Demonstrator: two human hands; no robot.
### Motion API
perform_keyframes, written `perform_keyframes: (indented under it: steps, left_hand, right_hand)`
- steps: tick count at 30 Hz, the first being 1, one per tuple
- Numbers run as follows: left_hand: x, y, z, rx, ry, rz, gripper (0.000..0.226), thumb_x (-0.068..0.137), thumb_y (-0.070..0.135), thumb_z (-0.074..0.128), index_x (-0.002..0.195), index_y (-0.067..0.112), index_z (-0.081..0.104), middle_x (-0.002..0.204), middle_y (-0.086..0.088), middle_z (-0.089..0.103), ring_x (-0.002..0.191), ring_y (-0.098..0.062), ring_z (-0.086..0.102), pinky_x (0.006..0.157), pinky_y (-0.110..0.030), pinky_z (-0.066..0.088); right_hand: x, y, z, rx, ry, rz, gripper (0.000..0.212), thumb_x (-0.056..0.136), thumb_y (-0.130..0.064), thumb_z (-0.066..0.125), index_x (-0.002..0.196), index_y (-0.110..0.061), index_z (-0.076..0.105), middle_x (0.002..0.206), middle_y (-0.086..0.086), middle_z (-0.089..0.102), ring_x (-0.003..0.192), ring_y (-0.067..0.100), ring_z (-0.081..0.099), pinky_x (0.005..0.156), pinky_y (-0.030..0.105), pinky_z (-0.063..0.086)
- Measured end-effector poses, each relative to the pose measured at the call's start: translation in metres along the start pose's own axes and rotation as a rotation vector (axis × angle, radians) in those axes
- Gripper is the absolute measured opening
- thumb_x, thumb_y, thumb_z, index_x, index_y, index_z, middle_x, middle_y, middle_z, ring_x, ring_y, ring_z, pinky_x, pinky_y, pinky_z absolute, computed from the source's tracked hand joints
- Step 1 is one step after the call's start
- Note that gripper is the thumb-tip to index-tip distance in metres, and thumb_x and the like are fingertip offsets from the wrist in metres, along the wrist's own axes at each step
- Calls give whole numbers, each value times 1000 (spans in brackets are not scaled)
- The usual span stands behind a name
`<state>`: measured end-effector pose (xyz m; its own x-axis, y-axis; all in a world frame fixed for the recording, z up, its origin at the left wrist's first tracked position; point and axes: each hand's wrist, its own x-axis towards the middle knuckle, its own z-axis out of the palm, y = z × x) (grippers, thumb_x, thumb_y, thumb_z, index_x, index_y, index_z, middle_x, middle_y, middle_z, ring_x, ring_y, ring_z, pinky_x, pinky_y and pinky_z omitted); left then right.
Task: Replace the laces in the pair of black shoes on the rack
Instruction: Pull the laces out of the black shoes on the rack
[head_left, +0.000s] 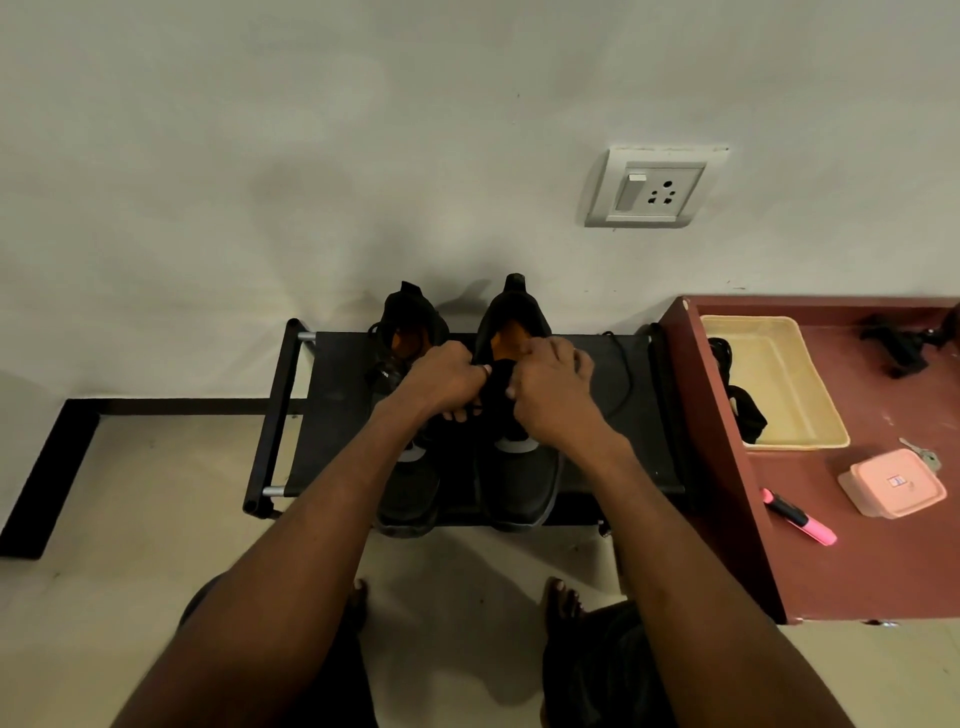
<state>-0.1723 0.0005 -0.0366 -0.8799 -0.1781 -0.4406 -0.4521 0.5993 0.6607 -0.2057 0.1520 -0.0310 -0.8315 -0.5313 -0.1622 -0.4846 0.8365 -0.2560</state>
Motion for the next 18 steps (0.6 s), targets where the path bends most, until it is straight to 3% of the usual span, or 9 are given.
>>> perform_keyframes:
  steps: [5, 7, 8, 10, 14, 16, 18]
  left_hand:
    - [0, 0, -1, 8, -19, 6, 26, 103, 30, 48, 96, 9, 63, 73, -10, 74, 51, -18, 60, 58, -29, 52]
    - [0, 0, -1, 11, -16, 12, 25, 103, 29, 48, 96, 11, 63, 74, -9, 74, 49, -17, 58, 62, -31, 53]
    - [0, 0, -1, 10, -14, 11, 25, 103, 29, 48, 96, 11, 62, 74, -9, 74, 50, -18, 58, 62, -32, 53]
    - [1, 0, 0, 15, -9, 7, 25, 103, 29, 48, 94, 11, 62, 72, -9, 74, 51, -18, 58, 63, -32, 54]
    - [0, 1, 0, 22, 14, 10, 28, 102, 29, 49, 91, 9, 65, 69, -7, 73, 49, -17, 60, 57, -29, 52]
    - [-2, 2, 0, 33, 19, 10, 30, 101, 30, 49, 88, 9, 67, 68, -6, 73, 48, -16, 60, 54, -27, 50]
    - [-2, 3, -1, 36, 23, 3, 31, 101, 30, 49, 88, 9, 67, 69, -6, 73, 48, -16, 61, 53, -27, 49]
  right_hand:
    - [2, 27, -28, 538, 660, 568, 15, 94, -4, 57, 108, -6, 63, 128, 12, 49, 116, 26, 51, 101, 36, 43]
    - [2, 35, -31, 703, 715, 703, 17, 94, -3, 56, 109, -5, 61, 129, 14, 48, 116, 29, 52, 101, 36, 44]
    - [2, 35, -31, 656, 692, 701, 21, 93, -2, 56, 113, -6, 60, 132, 15, 46, 120, 31, 50, 103, 39, 42]
    - [0, 29, -28, 450, 609, 519, 36, 92, -4, 59, 127, -10, 55, 148, 16, 36, 138, 34, 33, 112, 45, 31]
    - [0, 5, -7, 113, 150, -4, 42, 93, -16, 58, 134, -22, 56, 164, 7, 13, 151, 29, 3, 120, 50, 5]
    - [1, 0, 7, -70, -43, -95, 37, 96, -24, 56, 133, -22, 59, 165, 7, 11, 151, 30, 1, 119, 51, 2]
    - [2, 1, 12, -117, -86, -105, 30, 97, -27, 55, 125, -21, 65, 161, 7, 21, 149, 29, 7, 118, 51, 3]
